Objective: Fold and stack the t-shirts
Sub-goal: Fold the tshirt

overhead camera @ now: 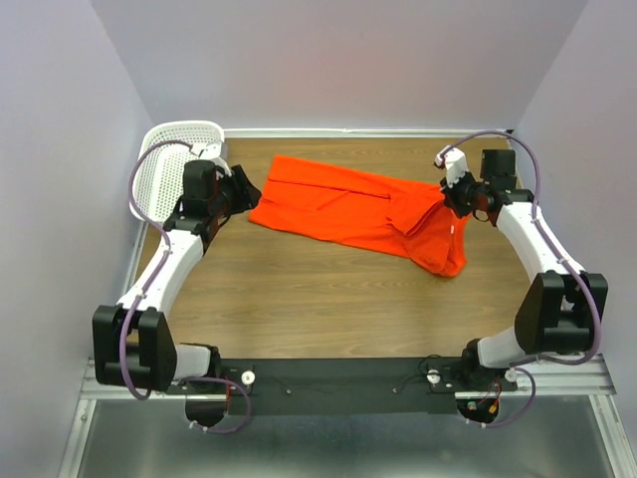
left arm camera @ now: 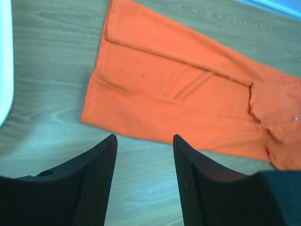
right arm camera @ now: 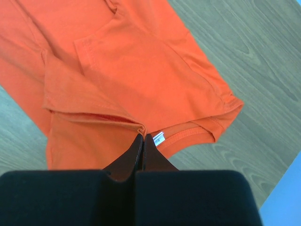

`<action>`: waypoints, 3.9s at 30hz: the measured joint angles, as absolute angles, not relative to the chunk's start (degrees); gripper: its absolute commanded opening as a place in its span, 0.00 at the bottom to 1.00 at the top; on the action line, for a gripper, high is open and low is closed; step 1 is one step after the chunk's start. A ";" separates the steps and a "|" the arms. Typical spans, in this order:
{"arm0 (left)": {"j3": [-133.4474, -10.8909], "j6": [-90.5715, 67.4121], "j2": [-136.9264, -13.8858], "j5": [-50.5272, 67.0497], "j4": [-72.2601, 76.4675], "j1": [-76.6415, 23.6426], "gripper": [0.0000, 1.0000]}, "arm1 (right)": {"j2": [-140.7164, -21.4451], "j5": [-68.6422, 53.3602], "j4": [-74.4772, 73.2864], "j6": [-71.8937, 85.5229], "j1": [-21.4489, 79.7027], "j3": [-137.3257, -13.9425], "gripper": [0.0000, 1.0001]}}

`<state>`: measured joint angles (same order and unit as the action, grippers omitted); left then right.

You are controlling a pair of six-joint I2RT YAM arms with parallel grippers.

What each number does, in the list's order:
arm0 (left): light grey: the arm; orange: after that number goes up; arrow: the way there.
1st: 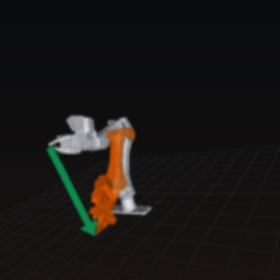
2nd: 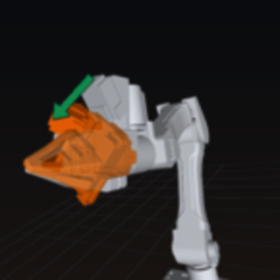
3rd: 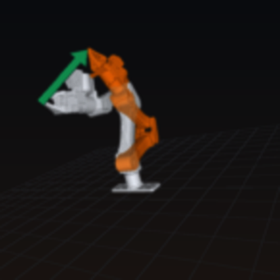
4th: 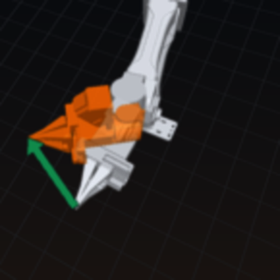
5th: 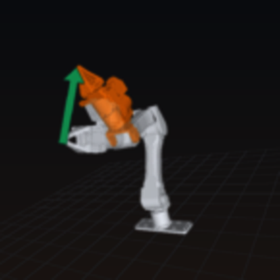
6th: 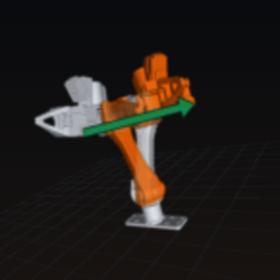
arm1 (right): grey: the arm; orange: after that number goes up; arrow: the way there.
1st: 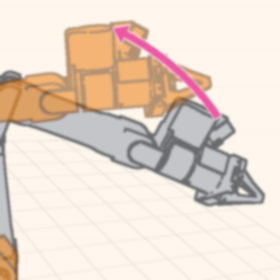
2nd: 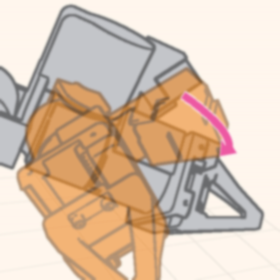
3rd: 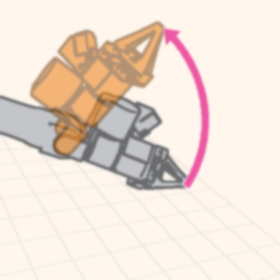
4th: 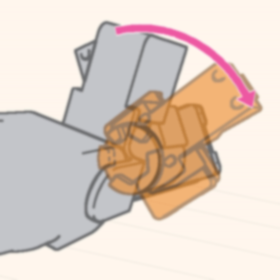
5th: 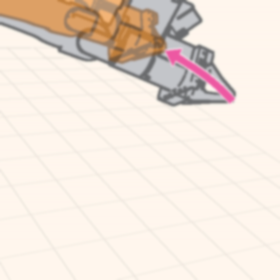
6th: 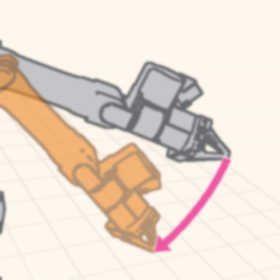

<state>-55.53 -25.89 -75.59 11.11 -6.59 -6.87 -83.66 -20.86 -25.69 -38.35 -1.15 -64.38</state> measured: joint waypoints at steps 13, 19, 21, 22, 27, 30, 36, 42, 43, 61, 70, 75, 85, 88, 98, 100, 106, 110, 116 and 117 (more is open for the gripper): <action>-52.90 -17.08 -62.89 12.12 -10.59 -6.74 0.59 | -92.68 -22.28 -25.78 -37.98 -1.15 -73.78 0.01; -48.93 -15.20 -59.22 12.49 -9.72 -6.72 0.59 | -96.01 -23.77 -26.20 -37.98 -1.15 -76.77 0.01; -48.42 -14.90 -59.18 12.51 -9.72 -6.72 0.59 | -97.21 -24.60 -26.35 -38.00 -1.15 -78.06 0.01; -48.29 -14.74 -59.18 12.51 -9.72 -6.72 0.59 | -97.54 -24.91 -26.52 -38.04 -1.15 -78.46 0.01; -48.23 -14.52 -59.18 12.51 -9.65 -6.72 0.59 | -99.98 -27.38 -27.20 -38.81 -1.13 -81.17 0.02; -48.23 -14.50 -59.18 12.51 -9.63 -6.72 0.59 | -101.21 -28.67 -27.92 -39.64 -0.97 -82.32 0.02; -48.23 -14.48 -59.18 12.51 -9.58 -6.72 0.59 | -102.72 -29.80 -29.91 -41.69 -0.10 -83.33 0.02; -48.23 -14.48 -59.20 12.53 -9.58 -6.72 0.59 | -104.68 -30.57 -31.18 -43.40 2.28 -84.64 0.02; -48.23 -14.48 -59.20 12.53 -9.58 -6.72 0.58 | -105.03 -30.61 -31.51 -43.53 2.66 -85.06 0.02; -48.23 -14.48 -59.68 12.64 -9.56 -6.72 0.58 | -109.82 -30.94 -33.78 -44.64 6.50 -91.26 0.02; -48.23 -14.48 -60.12 12.75 -9.54 -6.72 0.58 | -111.28 -31.24 -34.44 -44.62 6.59 -94.37 0.02; -48.23 -14.48 -60.14 12.78 -9.54 -6.72 0.58 | -112.44 -31.48 -34.44 -44.62 6.61 -95.33 0.02; -48.23 -14.48 -60.75 13.21 -9.54 -6.72 0.58 | -115.11 -31.66 -34.70 -44.62 7.03 -96.38 0.02; -48.23 -14.50 -60.95 13.41 -9.52 -6.72 0.58 | -115.20 -31.68 -34.79 -44.62 7.20 -96.82 0.03; -48.23 -14.48 -61.32 13.67 -9.50 -6.72 0.58 | -116.99 -31.62 -35.55 -44.62 7.57 -99.09 0.04; -48.23 -14.50 -61.32 13.69 -9.50 -6.72 0.58 | -117.67 -31.59 -35.68 -44.60 7.57 -99.72 0.05; -48.23 -14.50 -61.32 13.72 -9.52 -6.72 0.58 | -118.63 -30.11 -35.70 -44.42 7.57 -100.14 0.13; -48.23 -14.50 -61.32 13.76 -9.50 -6.72 0.58 | -120.20 -26.06 -35.53 -41.87 7.57 -101.89 0.59; -48.23 -14.48 -61.32 13.76 -9.52 -6.72 0.58 | -123.02 -14.98 -31.77 -31.79 7.68 -103.42 0.64; -48.23 -14.50 -61.32 13.76 -9.52 -6.72 0.58 | -122.72 -14.52 -30.96 -30.72 7.68 -102.85 0.64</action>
<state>-48.23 -14.50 -61.32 13.76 -9.52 -6.72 -122.72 -14.52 -30.96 -30.72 7.68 -102.85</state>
